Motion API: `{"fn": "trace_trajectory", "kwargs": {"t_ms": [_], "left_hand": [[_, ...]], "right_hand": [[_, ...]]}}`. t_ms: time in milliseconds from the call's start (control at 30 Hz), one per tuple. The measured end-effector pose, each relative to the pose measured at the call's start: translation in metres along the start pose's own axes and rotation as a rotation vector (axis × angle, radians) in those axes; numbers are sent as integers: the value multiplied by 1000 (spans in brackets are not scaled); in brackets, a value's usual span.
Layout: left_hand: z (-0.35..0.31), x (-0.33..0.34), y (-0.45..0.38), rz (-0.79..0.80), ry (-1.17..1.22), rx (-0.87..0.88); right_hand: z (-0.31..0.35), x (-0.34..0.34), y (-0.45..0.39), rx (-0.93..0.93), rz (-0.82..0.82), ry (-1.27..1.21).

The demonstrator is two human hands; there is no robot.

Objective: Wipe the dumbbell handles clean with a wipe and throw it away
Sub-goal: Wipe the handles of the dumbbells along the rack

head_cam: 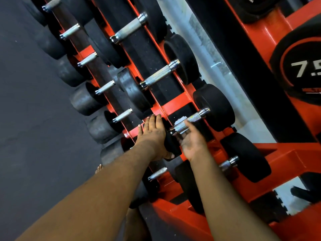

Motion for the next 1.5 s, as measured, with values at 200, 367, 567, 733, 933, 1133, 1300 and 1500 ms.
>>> {"fn": "trace_trajectory", "kwargs": {"t_ms": [200, 367, 567, 733, 933, 1133, 1300, 1500], "left_hand": [[1, 0, 0, -8, 9, 2], [2, 1, 0, -14, 11, 0], [0, 0, 1, -6, 25, 3], [1, 0, 1, 1, 28, -1], [0, -1, 1, -8, 22, -2], [0, -1, 1, -11, 17, 8], [-1, -3, 2, -23, 17, 10], [-1, -3, 0, -17, 16, 11]], "right_hand": [[35, -5, -14, -125, -24, -72], [-17, -22, -8, -56, 6, 238], [-4, -37, 9, -273, -89, 372], [66, 11, 54, -778, -17, 788], [18, 70, 50, -1281, 394, 2089], [60, 41, 34, -1297, 96, 2289], [-5, 33, 44, -1305, 386, 2333], [28, 23, 38, -1318, 120, 2159]]}}
Point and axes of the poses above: each hand's wrist, its own y-axis away from the middle knuckle, its own x-axis out of the palm, z = x × y, the point moved 10 cm from there along -y, towards the middle knuckle, and after that the axes turned 11 degrees about -y, right-handed, at the moved point
